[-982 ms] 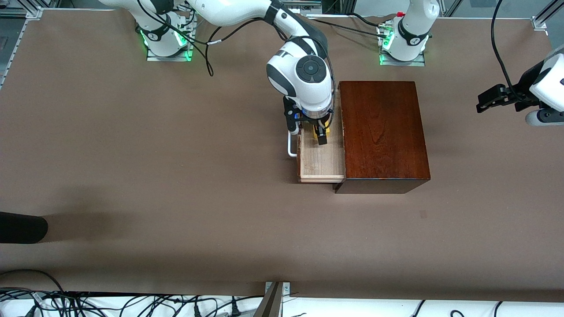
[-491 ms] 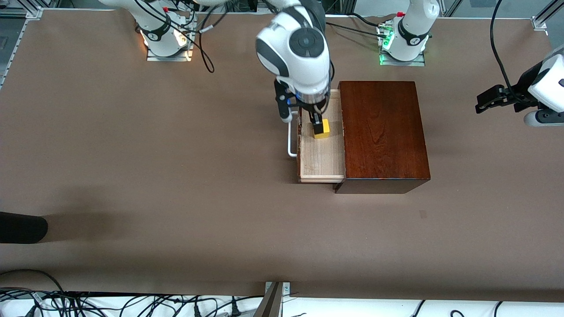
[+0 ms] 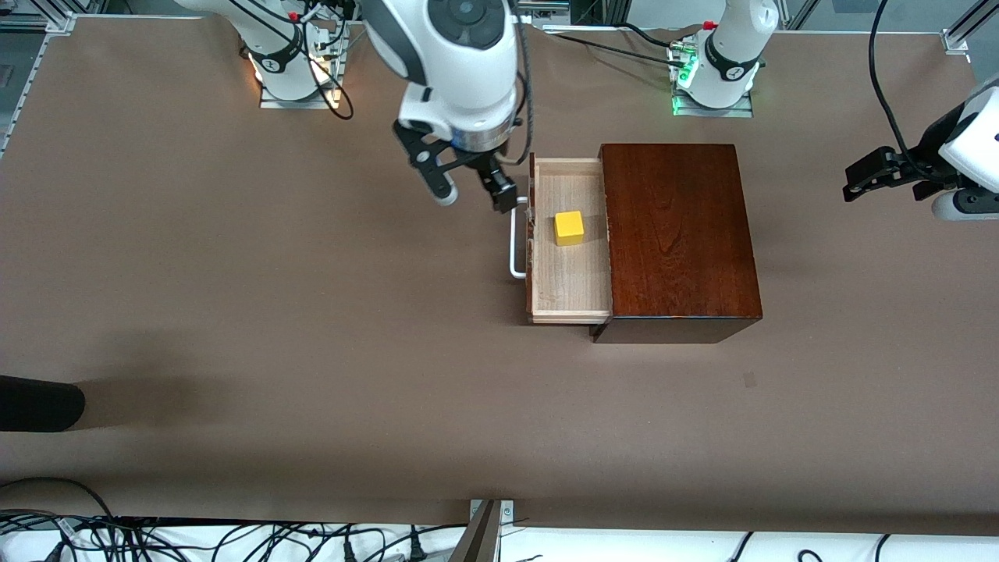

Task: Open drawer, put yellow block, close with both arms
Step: 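Lower the cube into the drawer and open the right gripper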

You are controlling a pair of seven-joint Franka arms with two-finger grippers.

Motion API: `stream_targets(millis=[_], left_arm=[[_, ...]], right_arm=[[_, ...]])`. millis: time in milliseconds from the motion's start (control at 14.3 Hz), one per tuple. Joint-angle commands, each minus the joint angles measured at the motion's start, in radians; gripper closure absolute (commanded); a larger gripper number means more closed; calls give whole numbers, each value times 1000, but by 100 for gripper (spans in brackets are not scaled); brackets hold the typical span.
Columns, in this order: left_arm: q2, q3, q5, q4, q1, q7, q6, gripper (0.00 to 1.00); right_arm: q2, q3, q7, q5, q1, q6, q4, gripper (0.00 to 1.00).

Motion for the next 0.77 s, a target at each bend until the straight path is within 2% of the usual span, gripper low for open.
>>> stream_targets(millis=[0,140,281,561,701], left_arm=[[28,-51,-13,44,-3,-52,-19,0],[28,-118,-10,49,-3,-144,-20,0],[31,-195,-10,57,-4,-259,-25,0],[62,-368,-13,57,-4,-598,-30,0],[92,-410,-14,57,-59,-779,-25,0]], right_arm=[[-85,-53,-222,16,-38,-1,-122,0],[-154,-117,-408,16,-55,15,-214,0],[-214,-218,-598,49,-61,44,-286,0],[-284,-399,-916,72,-63,34,-354,0],[-289,-468,-1075,72,-61,28,-368,0]])
